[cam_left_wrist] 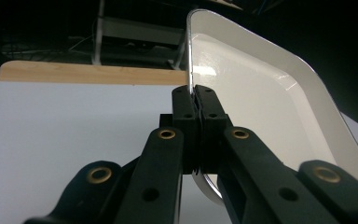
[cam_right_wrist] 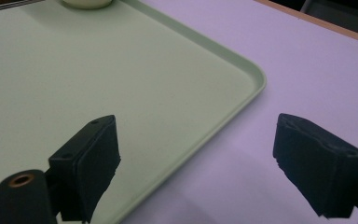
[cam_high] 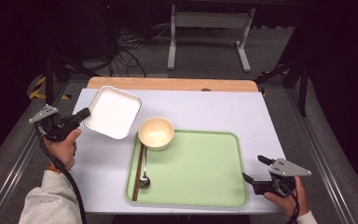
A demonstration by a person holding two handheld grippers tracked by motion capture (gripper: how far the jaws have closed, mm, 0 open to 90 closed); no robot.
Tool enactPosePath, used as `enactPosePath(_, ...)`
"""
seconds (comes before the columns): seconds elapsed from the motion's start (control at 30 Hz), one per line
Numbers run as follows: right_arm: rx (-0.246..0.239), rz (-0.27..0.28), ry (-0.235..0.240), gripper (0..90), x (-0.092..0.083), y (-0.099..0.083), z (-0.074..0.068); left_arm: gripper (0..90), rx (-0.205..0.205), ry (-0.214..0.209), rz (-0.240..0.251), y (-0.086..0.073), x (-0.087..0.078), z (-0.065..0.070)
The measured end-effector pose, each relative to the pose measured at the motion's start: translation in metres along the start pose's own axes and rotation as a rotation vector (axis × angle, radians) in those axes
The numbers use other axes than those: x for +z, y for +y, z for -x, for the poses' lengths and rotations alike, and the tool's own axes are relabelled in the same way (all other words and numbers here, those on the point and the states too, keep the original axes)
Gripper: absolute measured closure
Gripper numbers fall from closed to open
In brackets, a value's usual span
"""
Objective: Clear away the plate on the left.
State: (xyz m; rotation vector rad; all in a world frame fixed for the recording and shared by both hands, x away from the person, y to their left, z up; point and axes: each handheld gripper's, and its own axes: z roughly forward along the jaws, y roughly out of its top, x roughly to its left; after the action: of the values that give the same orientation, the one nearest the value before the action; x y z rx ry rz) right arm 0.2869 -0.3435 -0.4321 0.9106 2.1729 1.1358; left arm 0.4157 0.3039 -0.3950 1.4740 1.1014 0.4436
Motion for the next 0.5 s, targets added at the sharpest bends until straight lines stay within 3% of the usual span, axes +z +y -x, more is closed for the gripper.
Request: enactPosePath(0.5,-0.002,0.004,-0.007,14.7,-0.003,0.000,-0.001,89.0,0.102,-0.133,-0.025,0.008,0.019,0.053)
